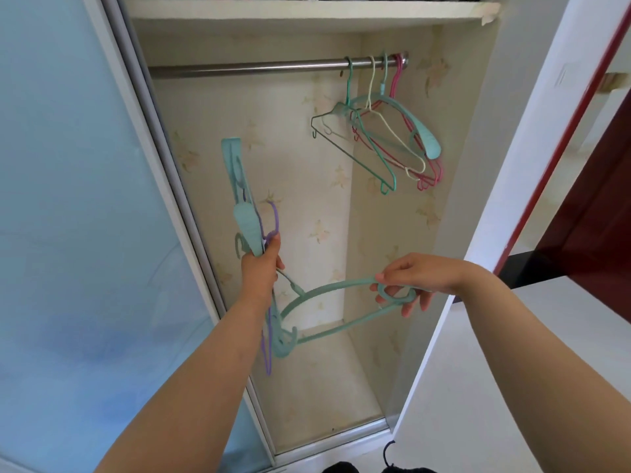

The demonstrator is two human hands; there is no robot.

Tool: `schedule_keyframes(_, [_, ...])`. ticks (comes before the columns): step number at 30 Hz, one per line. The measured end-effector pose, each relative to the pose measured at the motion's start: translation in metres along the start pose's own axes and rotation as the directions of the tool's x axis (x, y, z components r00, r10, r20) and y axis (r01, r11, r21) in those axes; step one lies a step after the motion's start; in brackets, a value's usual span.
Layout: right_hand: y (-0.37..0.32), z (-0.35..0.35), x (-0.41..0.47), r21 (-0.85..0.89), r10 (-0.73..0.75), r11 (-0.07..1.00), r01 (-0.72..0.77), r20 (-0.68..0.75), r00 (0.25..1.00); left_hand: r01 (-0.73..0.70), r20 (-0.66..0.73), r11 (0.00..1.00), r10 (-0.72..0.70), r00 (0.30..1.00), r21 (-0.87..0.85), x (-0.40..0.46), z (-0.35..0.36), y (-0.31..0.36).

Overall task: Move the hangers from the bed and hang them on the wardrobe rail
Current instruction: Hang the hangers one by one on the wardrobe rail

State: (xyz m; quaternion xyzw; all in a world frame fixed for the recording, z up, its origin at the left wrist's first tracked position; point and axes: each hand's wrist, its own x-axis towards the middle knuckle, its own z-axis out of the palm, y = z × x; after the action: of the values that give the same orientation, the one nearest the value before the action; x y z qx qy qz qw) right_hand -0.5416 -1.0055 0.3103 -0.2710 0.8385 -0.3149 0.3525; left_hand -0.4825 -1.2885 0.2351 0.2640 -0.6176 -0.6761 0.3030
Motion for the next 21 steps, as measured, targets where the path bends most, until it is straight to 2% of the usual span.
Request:
schedule_keyframes(4, [0.007,-0.011,-0.007,0.042,0.057,0.998,-0.057,-0.016,0.998,0.116,0.007,0.973,-0.117,0.993,-0.197,0.011,-0.008,0.005])
schedule_keyframes(7, [0.013,-0.023,-0.016,0.099,0.111,0.989,-0.106,-0.054,0.992,0.210,-0.029,0.940,-0.226,0.974,-0.270,0.020,-0.015,0.006])
schedule_keyframes(15, [-0.012,-0.056,-0.027,0.051,0.134,0.991,-0.127,-0.201,0.970,0.269,-0.122,0.945,-0.294,0.948,-0.187,0.033,-0.022,0.006])
schedule_keyframes(18, [-0.027,-0.056,-0.015,0.084,0.082,0.995,-0.058,-0.321,0.944,0.297,-0.074,0.942,-0.311,0.948,-0.156,0.037,-0.022,0.006])
schedule_keyframes(21, [-0.042,-0.047,0.006,0.190,0.035,0.980,0.058,-0.453,0.891,0.296,-0.004,0.944,-0.299,0.954,-0.144,0.038,-0.016,0.012])
